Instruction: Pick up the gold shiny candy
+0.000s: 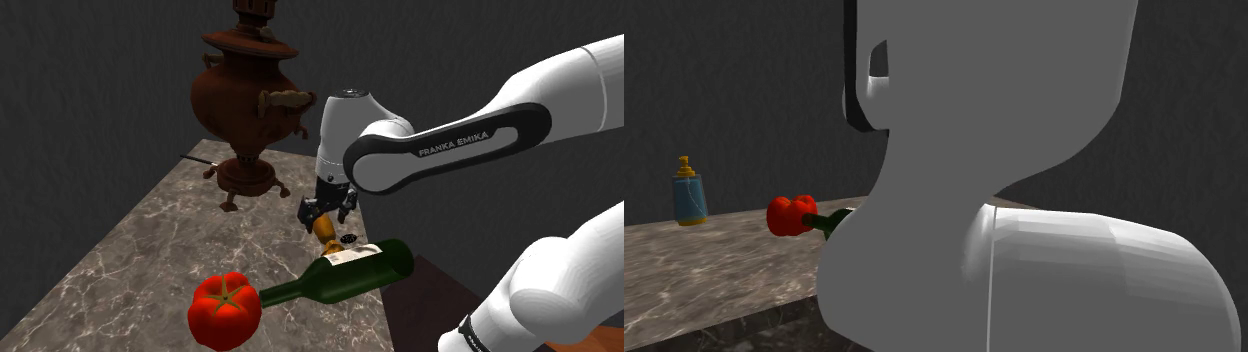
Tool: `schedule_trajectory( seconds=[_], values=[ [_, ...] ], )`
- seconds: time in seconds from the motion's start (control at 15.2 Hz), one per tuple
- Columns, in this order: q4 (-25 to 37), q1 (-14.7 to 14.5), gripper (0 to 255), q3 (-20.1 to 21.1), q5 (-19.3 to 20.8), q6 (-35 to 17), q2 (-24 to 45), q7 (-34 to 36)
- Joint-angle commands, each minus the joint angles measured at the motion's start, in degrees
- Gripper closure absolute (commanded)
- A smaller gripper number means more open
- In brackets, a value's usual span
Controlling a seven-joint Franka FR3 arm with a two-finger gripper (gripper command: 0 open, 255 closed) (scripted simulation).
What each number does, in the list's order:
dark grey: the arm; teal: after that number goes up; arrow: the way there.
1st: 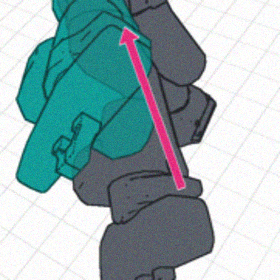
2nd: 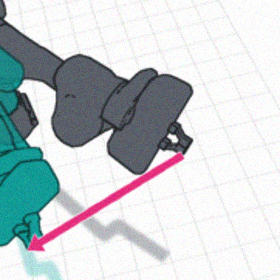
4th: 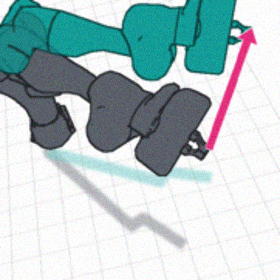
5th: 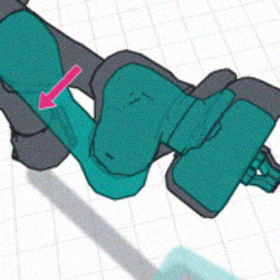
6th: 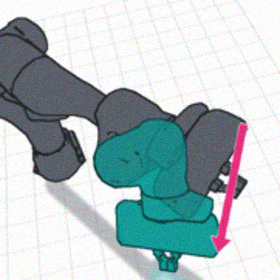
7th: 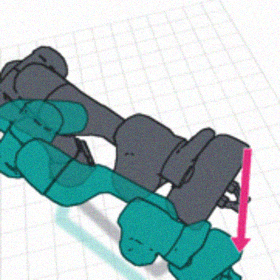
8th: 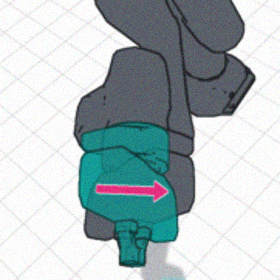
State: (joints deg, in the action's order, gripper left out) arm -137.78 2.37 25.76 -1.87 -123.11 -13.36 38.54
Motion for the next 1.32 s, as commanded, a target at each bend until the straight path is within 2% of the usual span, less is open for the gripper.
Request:
schedule_trajectory(
  seconds=[0.0, 0.2, 0.26, 0.86, 1.25],
  values=[
    [-1.02, 0.07, 0, 0.18, 0.27, -1.72, 0.72, 0.32],
    [-1.64, 0.15, 0, 0.36, 0.60, -3.03, 1.47, 0.65],
    [-1.68, 0.15, 255, 0.37, 0.62, -3.13, 1.54, 0.67],
    [-1.64, 0.15, 255, 0.36, 0.60, -3.03, 1.48, 0.65],
    [0.88, -0.10, 255, -0.31, -0.46, 1.95, -1.19, -0.50]
  ],
)
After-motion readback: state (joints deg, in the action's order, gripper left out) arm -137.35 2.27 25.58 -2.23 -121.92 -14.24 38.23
